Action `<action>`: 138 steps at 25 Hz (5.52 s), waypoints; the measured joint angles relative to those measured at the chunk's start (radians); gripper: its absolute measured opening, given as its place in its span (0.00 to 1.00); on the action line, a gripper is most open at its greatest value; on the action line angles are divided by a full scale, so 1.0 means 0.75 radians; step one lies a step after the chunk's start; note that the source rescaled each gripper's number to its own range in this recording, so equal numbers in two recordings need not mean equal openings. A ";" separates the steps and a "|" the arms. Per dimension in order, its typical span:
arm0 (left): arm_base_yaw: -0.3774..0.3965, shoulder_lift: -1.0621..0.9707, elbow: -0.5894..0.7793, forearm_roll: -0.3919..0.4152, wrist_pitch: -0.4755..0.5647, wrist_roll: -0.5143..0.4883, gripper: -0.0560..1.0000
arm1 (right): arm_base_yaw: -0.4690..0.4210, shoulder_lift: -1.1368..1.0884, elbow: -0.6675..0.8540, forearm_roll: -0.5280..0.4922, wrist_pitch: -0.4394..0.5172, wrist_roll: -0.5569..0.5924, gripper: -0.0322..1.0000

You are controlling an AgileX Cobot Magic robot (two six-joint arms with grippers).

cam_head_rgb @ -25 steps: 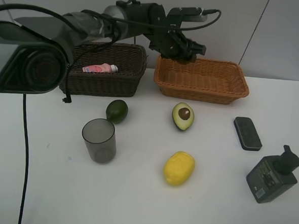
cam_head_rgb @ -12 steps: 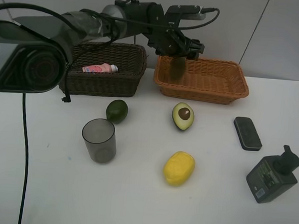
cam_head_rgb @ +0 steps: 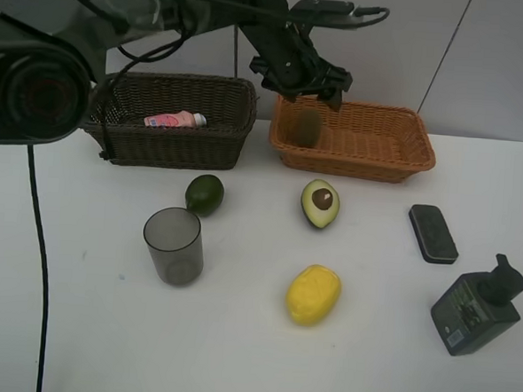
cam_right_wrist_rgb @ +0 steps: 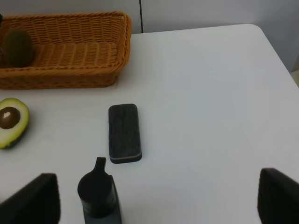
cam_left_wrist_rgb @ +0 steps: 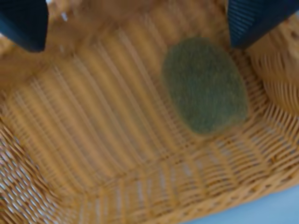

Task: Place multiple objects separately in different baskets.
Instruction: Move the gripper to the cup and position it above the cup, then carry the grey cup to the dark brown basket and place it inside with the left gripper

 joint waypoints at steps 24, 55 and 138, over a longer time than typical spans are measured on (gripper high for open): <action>-0.030 -0.866 0.831 0.099 0.569 -0.150 1.00 | 0.000 0.000 0.000 0.000 0.000 0.000 1.00; -0.030 -0.874 1.496 0.165 0.253 -0.145 1.00 | 0.000 0.000 0.000 0.000 0.000 0.000 1.00; 0.312 -0.351 0.479 0.115 0.171 -0.185 1.00 | 0.000 0.000 0.000 0.000 -0.001 0.000 1.00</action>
